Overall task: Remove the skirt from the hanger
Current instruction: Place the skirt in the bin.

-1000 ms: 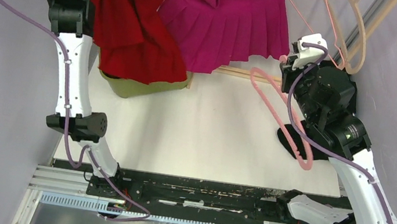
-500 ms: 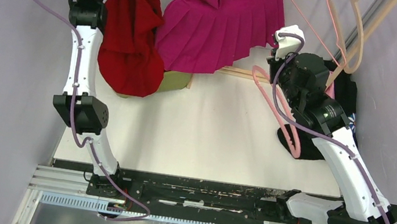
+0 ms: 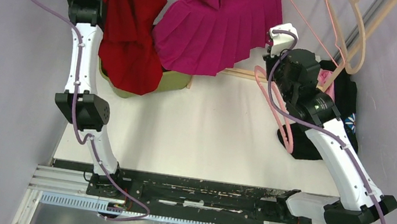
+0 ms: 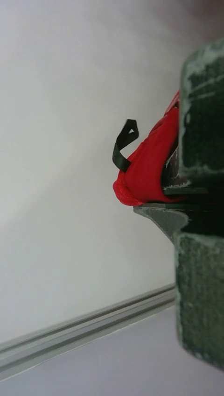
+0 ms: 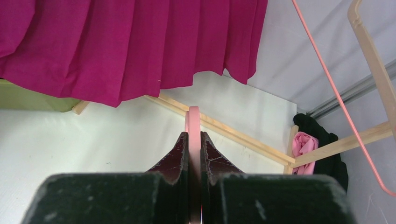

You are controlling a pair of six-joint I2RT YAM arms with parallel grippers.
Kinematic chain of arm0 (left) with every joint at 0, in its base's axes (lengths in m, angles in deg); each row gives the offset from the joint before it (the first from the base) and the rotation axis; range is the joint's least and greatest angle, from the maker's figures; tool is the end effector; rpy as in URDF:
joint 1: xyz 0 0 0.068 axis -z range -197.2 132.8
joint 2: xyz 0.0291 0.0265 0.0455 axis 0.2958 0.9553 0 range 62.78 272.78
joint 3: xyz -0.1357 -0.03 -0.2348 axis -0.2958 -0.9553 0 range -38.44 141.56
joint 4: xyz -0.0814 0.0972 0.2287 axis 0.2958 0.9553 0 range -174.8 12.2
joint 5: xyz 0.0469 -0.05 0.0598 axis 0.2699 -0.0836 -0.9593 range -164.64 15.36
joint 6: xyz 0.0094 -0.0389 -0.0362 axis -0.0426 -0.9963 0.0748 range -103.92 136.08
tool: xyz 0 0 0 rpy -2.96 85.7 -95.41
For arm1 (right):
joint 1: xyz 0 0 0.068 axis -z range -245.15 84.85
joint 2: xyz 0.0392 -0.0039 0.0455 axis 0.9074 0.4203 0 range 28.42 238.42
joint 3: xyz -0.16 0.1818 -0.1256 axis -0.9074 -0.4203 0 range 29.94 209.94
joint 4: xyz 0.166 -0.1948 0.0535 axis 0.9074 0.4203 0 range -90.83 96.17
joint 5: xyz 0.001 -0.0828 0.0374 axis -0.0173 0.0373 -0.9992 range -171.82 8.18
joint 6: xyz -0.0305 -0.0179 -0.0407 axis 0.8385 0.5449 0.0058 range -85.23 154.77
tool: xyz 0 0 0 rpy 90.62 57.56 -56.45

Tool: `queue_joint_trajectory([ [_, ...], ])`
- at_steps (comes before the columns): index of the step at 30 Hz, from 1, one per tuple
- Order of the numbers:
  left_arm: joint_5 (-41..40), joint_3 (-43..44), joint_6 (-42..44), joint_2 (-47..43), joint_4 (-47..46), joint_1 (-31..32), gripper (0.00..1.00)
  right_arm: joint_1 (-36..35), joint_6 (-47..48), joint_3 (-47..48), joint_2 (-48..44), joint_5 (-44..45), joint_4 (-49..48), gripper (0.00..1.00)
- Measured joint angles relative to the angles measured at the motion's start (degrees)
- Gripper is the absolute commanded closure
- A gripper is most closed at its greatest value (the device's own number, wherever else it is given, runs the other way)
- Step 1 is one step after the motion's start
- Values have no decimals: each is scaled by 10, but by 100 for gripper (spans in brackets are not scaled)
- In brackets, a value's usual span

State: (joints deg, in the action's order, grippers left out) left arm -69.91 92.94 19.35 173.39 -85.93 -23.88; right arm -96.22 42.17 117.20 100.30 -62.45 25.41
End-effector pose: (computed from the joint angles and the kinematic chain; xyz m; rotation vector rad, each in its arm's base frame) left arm 0.4199 0.0462 0.5445 0.0373 1.1901 0.1035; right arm 0.2321 0.1261 0.4670 -0.3401 1.7163 0.0042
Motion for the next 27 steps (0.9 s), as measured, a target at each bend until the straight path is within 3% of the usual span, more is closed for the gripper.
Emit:
queue_joint_trajectory([
  [7,18,80,-49,72,-183,0,97,13,0,-8,11,-3,-16,99],
  [12,36,52,-67,105,-213,-1,97,26,0,-25,12,-3,-28,99],
  [18,69,-91,-68,82,-194,-1,97,38,-4,-42,12,-12,-33,99],
  [23,53,-308,-35,-26,-109,15,97,42,-16,-47,12,-24,-35,99],
  [27,23,-429,-19,-120,-37,45,97,43,-22,-47,8,-29,-35,99],
])
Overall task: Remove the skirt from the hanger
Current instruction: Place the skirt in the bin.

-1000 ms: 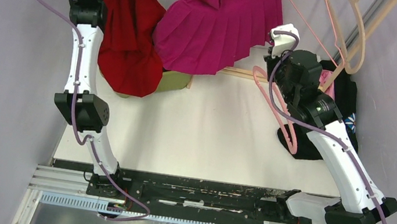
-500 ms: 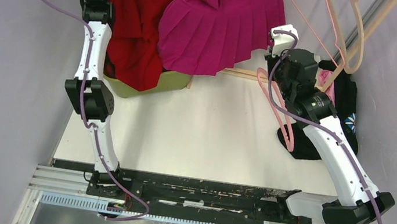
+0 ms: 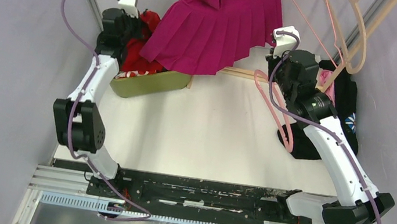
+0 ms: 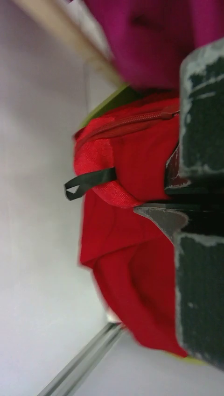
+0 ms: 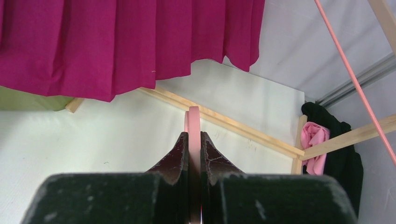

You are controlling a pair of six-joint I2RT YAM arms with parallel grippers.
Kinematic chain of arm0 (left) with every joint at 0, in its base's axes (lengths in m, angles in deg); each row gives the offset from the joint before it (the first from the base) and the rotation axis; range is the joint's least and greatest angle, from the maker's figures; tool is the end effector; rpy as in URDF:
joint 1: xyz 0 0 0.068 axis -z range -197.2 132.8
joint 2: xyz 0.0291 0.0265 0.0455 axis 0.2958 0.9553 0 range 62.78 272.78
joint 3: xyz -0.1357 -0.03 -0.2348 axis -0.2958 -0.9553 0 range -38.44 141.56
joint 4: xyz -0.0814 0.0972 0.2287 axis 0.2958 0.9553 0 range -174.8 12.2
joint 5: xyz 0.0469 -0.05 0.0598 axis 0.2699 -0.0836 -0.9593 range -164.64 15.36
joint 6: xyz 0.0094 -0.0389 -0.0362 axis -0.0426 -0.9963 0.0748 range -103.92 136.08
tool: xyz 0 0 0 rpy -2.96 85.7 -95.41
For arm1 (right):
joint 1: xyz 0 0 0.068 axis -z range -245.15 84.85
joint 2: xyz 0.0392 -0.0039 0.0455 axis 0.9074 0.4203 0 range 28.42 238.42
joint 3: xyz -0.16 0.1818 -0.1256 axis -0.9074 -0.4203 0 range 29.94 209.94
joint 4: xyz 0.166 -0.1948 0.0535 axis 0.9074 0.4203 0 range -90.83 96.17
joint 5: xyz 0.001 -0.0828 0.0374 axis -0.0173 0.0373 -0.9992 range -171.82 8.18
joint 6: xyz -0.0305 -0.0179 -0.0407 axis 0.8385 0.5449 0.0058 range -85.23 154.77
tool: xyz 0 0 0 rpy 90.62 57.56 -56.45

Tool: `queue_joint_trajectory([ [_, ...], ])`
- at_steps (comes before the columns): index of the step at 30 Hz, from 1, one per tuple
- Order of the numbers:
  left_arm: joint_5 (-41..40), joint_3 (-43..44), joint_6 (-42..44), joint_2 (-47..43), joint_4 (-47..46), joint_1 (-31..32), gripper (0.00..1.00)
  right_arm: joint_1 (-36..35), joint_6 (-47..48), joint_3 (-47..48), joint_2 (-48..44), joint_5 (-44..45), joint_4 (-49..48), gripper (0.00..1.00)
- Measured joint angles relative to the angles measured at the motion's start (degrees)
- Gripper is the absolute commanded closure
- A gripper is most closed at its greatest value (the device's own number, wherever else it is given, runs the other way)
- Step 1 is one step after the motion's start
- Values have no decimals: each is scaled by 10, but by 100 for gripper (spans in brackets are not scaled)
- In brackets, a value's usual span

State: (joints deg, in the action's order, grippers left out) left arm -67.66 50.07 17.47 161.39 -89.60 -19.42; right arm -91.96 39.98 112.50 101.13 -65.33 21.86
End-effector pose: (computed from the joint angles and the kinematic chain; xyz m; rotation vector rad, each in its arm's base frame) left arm 0.4201 0.0119 0.3805 0.0803 1.6610 -0.0536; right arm 0.2527 0.1165 0.4426 -0.2922 1.7617 0.0126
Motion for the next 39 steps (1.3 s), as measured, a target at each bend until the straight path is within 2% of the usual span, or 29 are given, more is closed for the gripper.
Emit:
queue_joint_trajectory([
  [7,-48,-186,-7,-153,57,53,97,0,-16,0,-11,-13,0,99],
  [14,-121,-208,0,-164,95,78,97,0,-26,0,-18,-20,0,99],
  [18,-160,-153,4,-98,97,73,97,0,-28,0,-18,-23,0,99],
  [25,-174,23,-16,119,165,60,97,0,-25,0,-20,-21,1,99],
  [28,-173,42,-28,167,192,59,96,0,-23,0,-24,-18,3,99],
  [30,-174,41,-33,172,206,59,88,0,-23,0,-28,-14,5,99],
  [34,-170,32,-35,161,209,59,66,0,-21,0,-33,-12,5,99],
  [39,-144,-54,-35,75,204,59,33,0,-19,0,-33,-12,5,99],
])
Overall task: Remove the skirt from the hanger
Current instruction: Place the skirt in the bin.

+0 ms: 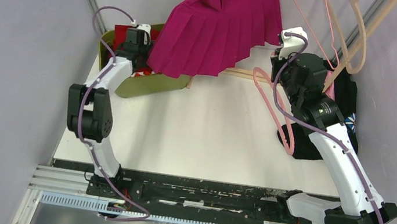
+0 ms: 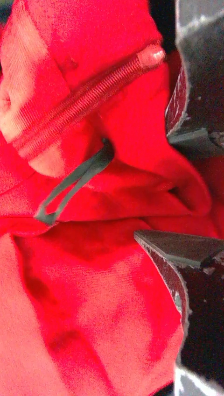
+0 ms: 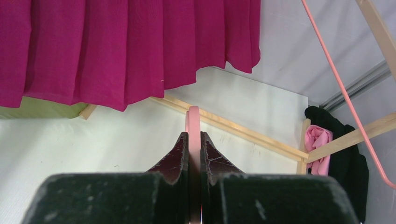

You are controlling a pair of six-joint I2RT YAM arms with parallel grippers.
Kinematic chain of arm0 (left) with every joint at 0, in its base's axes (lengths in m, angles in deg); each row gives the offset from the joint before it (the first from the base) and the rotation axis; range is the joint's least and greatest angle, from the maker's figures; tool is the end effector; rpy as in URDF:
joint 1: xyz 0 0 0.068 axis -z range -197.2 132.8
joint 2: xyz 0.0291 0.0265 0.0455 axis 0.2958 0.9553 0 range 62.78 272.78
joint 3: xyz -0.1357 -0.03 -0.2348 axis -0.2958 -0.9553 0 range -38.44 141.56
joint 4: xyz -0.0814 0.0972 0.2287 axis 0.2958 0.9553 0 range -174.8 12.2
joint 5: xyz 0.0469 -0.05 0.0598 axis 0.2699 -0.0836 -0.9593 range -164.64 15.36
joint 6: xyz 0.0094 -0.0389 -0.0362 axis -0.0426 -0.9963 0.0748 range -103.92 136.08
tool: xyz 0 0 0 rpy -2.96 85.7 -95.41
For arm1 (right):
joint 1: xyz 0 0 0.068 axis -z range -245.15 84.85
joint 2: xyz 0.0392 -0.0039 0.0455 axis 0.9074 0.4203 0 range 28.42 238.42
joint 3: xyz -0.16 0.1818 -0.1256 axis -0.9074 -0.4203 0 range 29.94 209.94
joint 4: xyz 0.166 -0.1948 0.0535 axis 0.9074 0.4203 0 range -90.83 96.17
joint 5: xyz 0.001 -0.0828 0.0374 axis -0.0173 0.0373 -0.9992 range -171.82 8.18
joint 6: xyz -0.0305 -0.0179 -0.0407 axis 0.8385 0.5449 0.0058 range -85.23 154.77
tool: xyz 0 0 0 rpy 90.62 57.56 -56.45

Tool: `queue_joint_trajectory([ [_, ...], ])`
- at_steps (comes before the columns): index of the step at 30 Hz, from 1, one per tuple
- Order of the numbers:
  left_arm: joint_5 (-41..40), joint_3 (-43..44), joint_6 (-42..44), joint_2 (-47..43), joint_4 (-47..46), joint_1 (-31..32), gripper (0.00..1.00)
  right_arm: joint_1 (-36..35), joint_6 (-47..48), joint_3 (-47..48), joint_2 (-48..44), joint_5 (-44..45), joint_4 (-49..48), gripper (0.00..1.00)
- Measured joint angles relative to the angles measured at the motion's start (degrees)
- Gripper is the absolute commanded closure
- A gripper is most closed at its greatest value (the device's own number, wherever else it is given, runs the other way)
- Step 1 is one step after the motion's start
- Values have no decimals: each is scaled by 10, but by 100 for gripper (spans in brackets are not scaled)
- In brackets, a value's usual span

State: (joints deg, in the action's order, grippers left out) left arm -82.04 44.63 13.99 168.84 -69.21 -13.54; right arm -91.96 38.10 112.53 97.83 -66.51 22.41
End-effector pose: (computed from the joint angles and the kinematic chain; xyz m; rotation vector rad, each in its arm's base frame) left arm 0.4269 -0.0228 0.2585 -0.0389 2.2388 0.0905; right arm 0.2351 0.1084 0.4560 -0.2616 1.7210 0.0674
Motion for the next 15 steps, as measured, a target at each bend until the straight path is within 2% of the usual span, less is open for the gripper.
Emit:
queue_joint_trajectory([
  [2,20,-15,2,-43,6,-1,11,0,0,0,0,0,0,99],
  [3,28,-15,5,-59,8,-1,9,0,0,0,0,0,0,99],
  [7,74,15,21,-131,28,-2,6,0,5,0,0,0,0,99],
  [11,95,53,28,-165,45,-2,7,0,12,2,-1,0,0,99],
  [15,110,74,31,-213,71,-2,11,0,10,9,-2,0,-1,99],
])
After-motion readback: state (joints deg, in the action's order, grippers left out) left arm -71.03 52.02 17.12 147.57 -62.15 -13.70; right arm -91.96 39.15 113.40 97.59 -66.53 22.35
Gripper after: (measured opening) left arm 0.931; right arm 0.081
